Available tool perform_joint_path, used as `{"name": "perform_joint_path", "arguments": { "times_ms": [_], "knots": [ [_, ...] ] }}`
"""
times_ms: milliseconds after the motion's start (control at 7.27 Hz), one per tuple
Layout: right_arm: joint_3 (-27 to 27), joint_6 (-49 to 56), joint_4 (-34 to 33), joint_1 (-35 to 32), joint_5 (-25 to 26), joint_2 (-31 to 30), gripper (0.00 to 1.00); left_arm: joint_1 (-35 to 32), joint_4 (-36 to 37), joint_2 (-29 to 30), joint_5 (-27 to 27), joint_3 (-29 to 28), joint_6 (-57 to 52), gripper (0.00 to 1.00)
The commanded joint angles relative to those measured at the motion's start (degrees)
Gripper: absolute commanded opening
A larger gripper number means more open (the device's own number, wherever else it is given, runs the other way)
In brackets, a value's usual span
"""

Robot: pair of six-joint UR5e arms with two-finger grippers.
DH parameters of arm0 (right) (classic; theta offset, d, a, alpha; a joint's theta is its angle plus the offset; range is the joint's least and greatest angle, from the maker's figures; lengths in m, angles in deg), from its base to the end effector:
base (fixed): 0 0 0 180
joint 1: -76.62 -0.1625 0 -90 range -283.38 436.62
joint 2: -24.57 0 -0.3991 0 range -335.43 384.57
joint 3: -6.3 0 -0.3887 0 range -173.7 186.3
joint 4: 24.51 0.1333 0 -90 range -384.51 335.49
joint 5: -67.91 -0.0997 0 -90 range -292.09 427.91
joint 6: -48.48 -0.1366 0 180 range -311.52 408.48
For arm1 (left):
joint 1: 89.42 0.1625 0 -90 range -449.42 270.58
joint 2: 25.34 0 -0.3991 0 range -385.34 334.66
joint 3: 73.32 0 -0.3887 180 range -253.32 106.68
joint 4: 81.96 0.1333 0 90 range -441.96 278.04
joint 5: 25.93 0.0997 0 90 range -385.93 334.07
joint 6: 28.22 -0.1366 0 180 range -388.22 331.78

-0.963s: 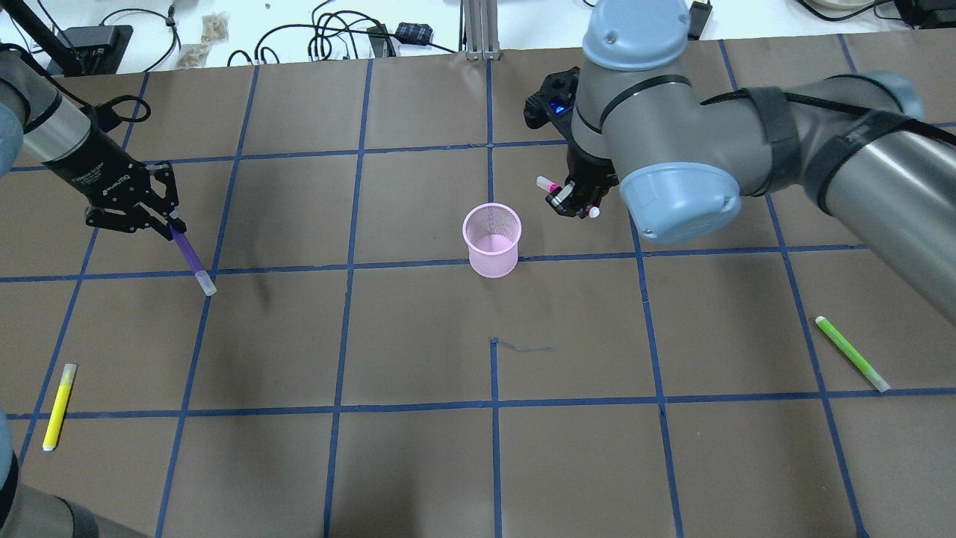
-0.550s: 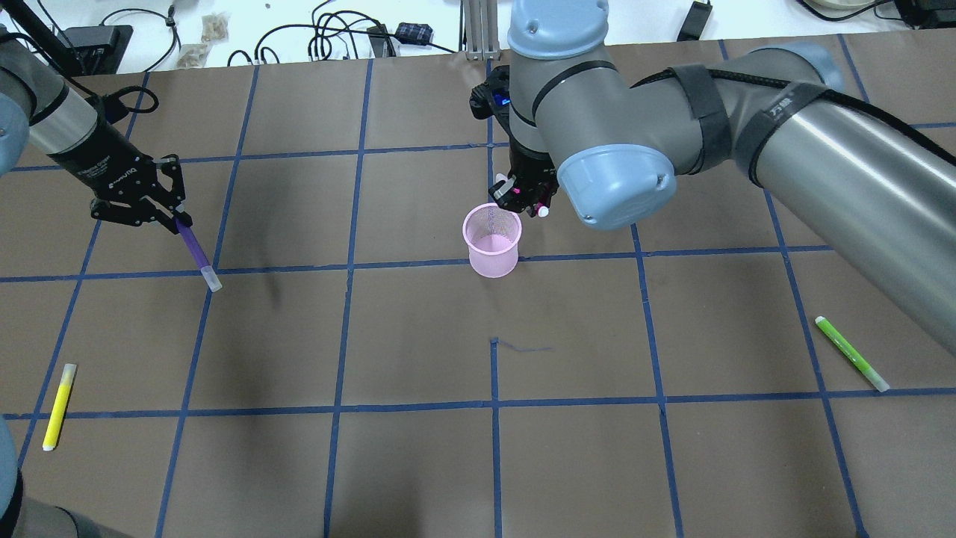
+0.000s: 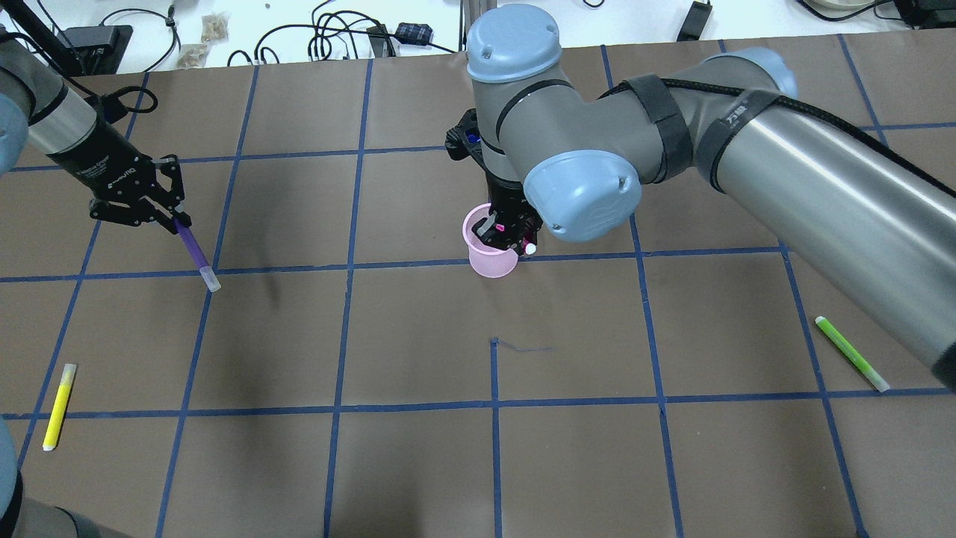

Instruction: Insert purple and pink pens into pink cup

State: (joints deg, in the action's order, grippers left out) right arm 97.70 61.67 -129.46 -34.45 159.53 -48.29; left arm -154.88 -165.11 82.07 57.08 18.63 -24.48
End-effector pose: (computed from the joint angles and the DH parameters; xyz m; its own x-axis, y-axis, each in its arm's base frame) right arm 0.3283 -0.4920 0.2778 -0.8257 -0.5640 0.0132 -0.5620 0.8244 0.0674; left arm 0.0938 -0.5663 0.2605 -0.8636 -0.4932 0.1044 -0.4628 0.8577 0.2239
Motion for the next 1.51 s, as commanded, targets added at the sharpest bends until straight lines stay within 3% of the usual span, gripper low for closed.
{"name": "perform_joint_path", "arguments": {
  "times_ms": [0,275,550,688,963,1376],
  "knots": [
    [-1.04,-0.18,-0.87,1.36,0.58,0.79,1.0,0.16,0.09,-0.19,0.05,-0.02,-0.22,0.0],
    [-3.67,-0.36,-0.34,3.56,0.93,-0.69,1.0,-0.02,0.0,-0.45,0.23,-0.02,-0.58,0.0],
    [-11.29,0.43,9.62,13.54,-0.03,-4.2,1.0,-1.15,0.0,-1.41,-0.64,-0.02,-0.05,0.0],
    [-13.59,0.43,13.6,17.51,0.14,-6.31,1.0,-4.99,1.04,-3.16,-0.65,-0.19,0.04,0.0],
    [-12.31,-0.01,16.95,23.77,0.05,-10.53,1.0,-13.17,5.42,-5.36,0.23,-0.02,2.05,0.0],
    [-4.49,-0.09,13.2,23.53,-0.3,-15.55,1.0,-19.94,12.01,-7.13,0.32,0.95,10.02,0.0]
  ]
}}
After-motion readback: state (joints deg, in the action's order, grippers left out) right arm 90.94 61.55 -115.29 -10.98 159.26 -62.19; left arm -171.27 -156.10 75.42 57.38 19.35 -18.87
